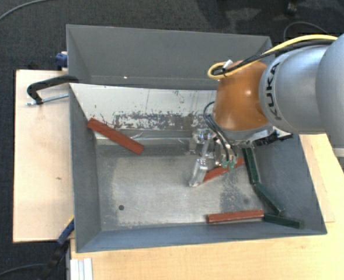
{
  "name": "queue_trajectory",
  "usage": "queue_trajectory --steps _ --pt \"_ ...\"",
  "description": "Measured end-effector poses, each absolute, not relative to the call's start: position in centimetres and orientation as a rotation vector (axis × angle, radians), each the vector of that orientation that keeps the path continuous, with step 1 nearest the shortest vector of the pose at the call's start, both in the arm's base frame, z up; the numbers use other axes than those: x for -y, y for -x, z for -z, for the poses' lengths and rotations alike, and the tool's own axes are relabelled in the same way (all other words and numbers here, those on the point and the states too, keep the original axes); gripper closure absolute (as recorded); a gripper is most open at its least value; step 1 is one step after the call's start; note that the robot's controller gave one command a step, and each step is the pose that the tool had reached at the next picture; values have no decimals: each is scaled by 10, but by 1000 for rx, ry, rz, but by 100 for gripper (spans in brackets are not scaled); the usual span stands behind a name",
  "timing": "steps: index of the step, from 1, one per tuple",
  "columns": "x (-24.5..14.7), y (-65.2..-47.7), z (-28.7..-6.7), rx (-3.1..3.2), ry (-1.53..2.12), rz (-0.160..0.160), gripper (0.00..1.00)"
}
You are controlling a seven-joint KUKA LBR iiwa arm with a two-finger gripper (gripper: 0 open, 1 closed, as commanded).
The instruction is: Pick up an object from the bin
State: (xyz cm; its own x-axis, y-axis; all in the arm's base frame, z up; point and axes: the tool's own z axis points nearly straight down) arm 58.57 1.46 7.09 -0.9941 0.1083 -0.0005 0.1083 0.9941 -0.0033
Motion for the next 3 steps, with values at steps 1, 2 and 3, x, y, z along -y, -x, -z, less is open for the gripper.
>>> queue_trajectory --steps 1,2,3 --pt "76 -565 -98 -3121 -324 5 0" --pt "50 -556 -70 -3138 145 -2 0" --pt "50 -557 -71 -3136 143 -3 100"
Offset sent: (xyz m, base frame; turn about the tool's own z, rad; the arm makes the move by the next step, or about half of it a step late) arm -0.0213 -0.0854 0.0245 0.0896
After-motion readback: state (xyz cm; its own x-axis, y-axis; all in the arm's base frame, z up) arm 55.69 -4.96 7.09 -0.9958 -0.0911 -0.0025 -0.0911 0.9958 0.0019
